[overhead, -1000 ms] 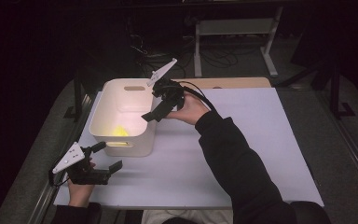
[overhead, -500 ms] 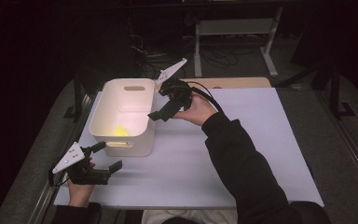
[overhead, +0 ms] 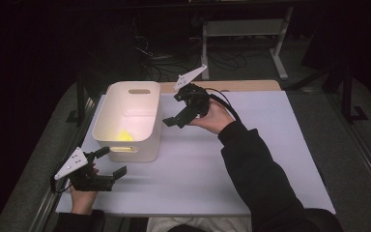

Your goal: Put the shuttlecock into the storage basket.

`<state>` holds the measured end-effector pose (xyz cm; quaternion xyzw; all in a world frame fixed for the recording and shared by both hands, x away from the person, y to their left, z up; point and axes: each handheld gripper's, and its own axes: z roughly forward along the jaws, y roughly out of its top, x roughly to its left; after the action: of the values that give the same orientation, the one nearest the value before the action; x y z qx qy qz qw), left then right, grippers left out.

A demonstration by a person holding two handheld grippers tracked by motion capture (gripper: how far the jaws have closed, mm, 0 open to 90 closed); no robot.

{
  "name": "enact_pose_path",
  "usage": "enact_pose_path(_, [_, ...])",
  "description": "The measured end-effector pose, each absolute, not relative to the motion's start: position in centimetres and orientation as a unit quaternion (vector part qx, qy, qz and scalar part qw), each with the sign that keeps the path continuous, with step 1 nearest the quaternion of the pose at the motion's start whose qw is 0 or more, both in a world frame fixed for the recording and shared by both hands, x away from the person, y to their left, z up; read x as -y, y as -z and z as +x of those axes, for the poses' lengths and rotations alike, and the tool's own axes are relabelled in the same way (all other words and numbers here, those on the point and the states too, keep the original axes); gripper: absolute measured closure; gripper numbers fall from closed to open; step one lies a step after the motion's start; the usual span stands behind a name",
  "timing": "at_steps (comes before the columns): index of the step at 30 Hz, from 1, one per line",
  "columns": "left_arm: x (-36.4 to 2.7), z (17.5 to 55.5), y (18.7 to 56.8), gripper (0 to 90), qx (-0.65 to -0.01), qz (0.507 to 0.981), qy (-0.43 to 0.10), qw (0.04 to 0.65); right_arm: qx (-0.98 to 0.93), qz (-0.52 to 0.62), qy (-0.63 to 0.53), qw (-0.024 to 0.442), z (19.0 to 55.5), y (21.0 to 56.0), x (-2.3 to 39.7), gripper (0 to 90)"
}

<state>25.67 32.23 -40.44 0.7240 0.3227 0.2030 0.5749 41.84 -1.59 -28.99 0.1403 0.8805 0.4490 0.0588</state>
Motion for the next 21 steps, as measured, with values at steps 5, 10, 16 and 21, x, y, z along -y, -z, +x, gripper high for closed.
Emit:
enact_pose_path(5, [-32.2, 25.6, 40.4, 0.0, -0.322, 0.724, -0.203, 0.575, -0.878, 0.145, -0.451, 0.061, 41.7, 29.1, 2.3, 0.0])
enact_pose_path(10, [-32.2, 25.7, 40.4, 0.0, -0.322, 0.724, -0.202, 0.575, -0.876, 0.15, -0.454, 0.064, 41.5, 29.2, 3.2, 0.0])
enact_pose_path(16, [-32.2, 25.7, 40.5, 0.0, -0.323, 0.724, -0.203, 0.575, -0.874, 0.158, -0.455, 0.066, 41.4, 29.6, 4.1, 0.0])
enact_pose_path(21, [-32.2, 25.7, 40.4, 0.0, -0.323, 0.724, -0.203, 0.575, -0.872, 0.168, -0.454, 0.066, 41.5, 30.1, 4.9, 0.0])
